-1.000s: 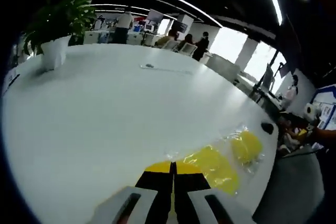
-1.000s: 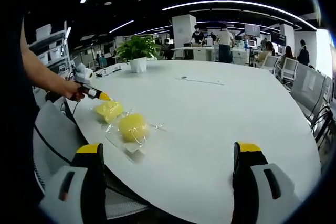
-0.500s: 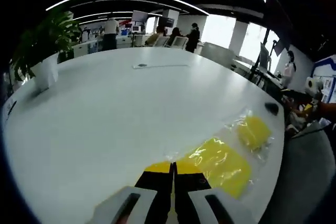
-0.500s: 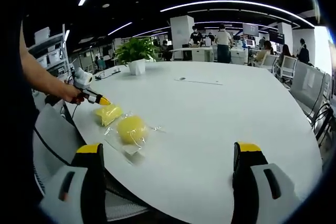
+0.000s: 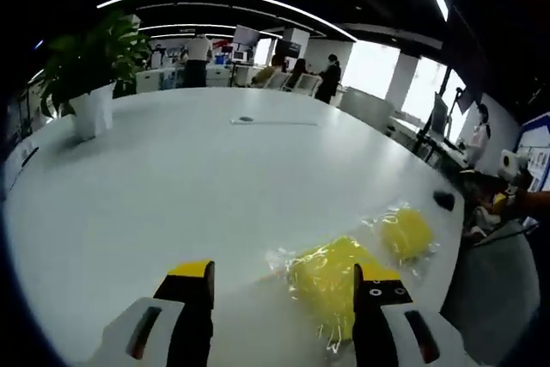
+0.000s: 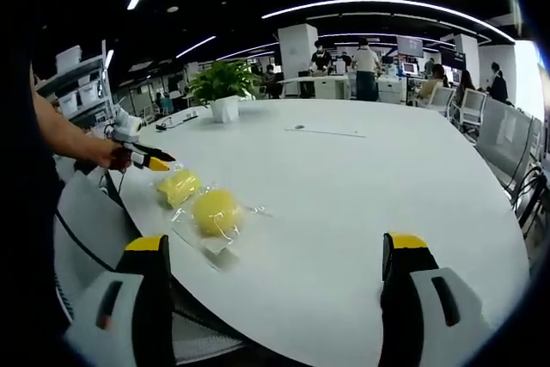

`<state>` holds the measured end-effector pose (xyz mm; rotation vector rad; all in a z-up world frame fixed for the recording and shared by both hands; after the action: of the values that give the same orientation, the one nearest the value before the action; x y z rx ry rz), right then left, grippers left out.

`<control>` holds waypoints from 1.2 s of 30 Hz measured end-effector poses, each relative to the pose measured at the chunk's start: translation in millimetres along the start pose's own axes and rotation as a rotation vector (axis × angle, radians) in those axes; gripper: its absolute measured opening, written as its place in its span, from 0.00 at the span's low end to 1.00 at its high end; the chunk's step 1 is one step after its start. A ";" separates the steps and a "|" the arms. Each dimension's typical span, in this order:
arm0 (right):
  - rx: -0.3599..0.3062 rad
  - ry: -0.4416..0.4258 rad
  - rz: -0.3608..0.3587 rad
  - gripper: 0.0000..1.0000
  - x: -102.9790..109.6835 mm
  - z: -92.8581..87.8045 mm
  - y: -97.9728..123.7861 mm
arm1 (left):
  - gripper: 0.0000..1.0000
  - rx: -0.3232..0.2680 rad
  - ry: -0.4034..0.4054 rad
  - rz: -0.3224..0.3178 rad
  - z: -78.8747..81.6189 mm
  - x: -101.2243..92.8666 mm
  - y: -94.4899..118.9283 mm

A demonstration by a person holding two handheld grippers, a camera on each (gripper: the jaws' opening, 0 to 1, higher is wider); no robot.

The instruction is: Compare the silicone blocks by pressing each to a similar depth, holding the contact briefly, and releasing to observe deformation and rebound differences across the visible hardness samples.

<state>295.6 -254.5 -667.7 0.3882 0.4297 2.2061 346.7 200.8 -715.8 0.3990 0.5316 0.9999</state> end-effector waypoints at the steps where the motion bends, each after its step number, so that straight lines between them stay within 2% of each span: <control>1: 0.000 0.000 0.001 0.96 -0.3 0.1 0.0 | 0.76 -0.026 0.013 -0.008 0.5 -2.7 4.3; 2: 0.001 0.000 0.001 0.96 -0.6 0.3 -0.3 | 0.81 -0.052 0.014 -0.013 1.6 -6.4 9.9; 5: 0.003 -0.006 0.003 0.96 -0.7 0.8 -0.7 | 0.91 -0.084 0.008 -0.016 1.6 -13.8 22.0; 11: 0.026 -0.003 0.014 0.96 0.5 -0.3 -5.0 | 0.99 -0.098 -0.078 -0.056 3.4 -31.4 43.2; 13: 0.030 -0.001 0.016 0.96 0.8 0.3 -6.3 | 1.00 -0.111 -0.095 -0.073 4.6 -36.5 49.5; 16: 0.041 0.007 0.022 0.96 0.1 0.3 -8.4 | 1.00 -0.096 -0.096 -0.089 4.8 -41.8 58.5; 24: 0.055 0.019 0.035 0.96 0.8 2.4 -16.2 | 1.00 -0.099 -0.081 -0.073 4.7 -57.0 84.6; 29: 0.060 0.029 0.047 0.96 2.7 4.0 -21.6 | 1.00 -0.073 -0.060 -0.079 -12.1 -53.3 84.8; 36: 0.068 0.030 0.062 0.96 3.8 3.8 -22.1 | 1.00 -0.068 -0.045 -0.078 -13.4 -50.6 83.3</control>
<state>310.0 -237.7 -673.3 0.4102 0.5166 2.2646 260.0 198.3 -669.3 0.3375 0.4680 0.9295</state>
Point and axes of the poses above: the point that each gripper's makers call its tool centre point, and the gripper's own axes: y roughly backward along the fingers, x roughly to its left, z roughly out of its top, the point moved 7 cm from there along y, roughly backward along the fingers
